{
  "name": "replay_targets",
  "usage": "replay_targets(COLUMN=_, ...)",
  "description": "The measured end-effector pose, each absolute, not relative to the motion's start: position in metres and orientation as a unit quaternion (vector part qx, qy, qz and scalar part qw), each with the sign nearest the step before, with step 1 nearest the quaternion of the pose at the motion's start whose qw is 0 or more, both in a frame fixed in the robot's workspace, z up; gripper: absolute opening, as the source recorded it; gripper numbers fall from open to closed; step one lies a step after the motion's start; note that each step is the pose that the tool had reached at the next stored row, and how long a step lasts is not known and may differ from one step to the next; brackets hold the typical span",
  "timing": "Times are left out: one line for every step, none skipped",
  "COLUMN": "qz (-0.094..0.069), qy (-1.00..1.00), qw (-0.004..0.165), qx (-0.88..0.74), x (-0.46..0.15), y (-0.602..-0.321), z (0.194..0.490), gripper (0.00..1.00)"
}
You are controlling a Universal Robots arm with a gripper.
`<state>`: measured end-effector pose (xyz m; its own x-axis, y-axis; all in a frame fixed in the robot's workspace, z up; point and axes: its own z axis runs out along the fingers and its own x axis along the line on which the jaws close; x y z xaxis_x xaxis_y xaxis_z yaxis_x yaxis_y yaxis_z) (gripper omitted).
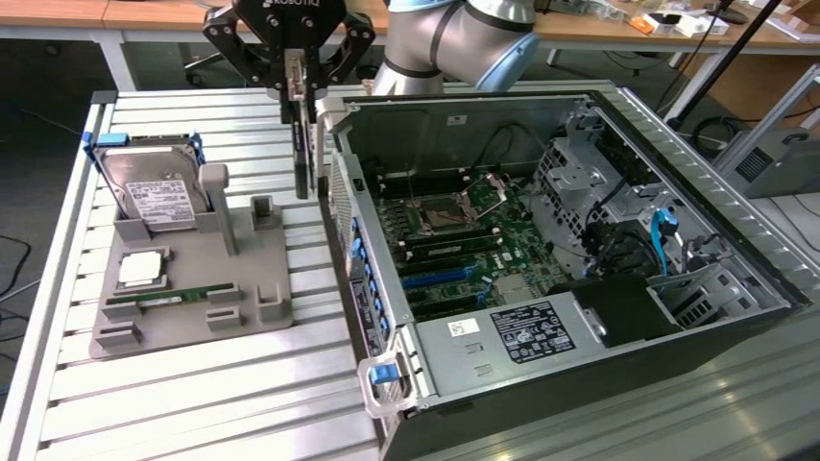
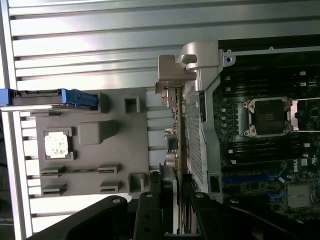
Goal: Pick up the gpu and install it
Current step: 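Pick up the gpu and move the gpu toward the slot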
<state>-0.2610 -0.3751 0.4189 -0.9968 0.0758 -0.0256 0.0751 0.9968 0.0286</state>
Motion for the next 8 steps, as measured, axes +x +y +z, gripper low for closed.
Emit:
replay_targets(qz=0.014, qy=0.999, qw=0.013, qx=0.038, x=-0.2606, y=-0.3751, z=0.4189, gripper=0.27)
replay_targets(qz=0.014, qy=0.999, qw=0.013, qx=0.038, x=-0.2599, y=-0.3751, z=0.4188, gripper=0.27)
replay_targets(qz=0.014, qy=0.999, qw=0.013, qx=0.038, x=-0.2596, y=-0.3751, z=0.4188, gripper=0.27)
replay_targets(qz=0.014, qy=0.999, qw=0.013, qx=0.038, x=-0.2591, y=-0.3751, z=0.4189, gripper=0.27)
replay_targets(qz=0.014, qy=0.999, qw=0.013, qx=0.038, x=-0.2586, y=-0.3751, z=0.4188, gripper=0.27)
replay_targets(qz=0.014, qy=0.999, qw=0.013, qx=0.038, x=-0.2582, y=-0.3752, z=0.4188, gripper=0.27)
replay_targets(qz=0.014, qy=0.999, qw=0.013, qx=0.038, x=-0.2577, y=-0.3751, z=0.4189, gripper=0.27)
replay_targets(qz=0.014, qy=0.999, qw=0.013, qx=0.038, x=-0.2574, y=-0.3751, z=0.4188, gripper=0.27)
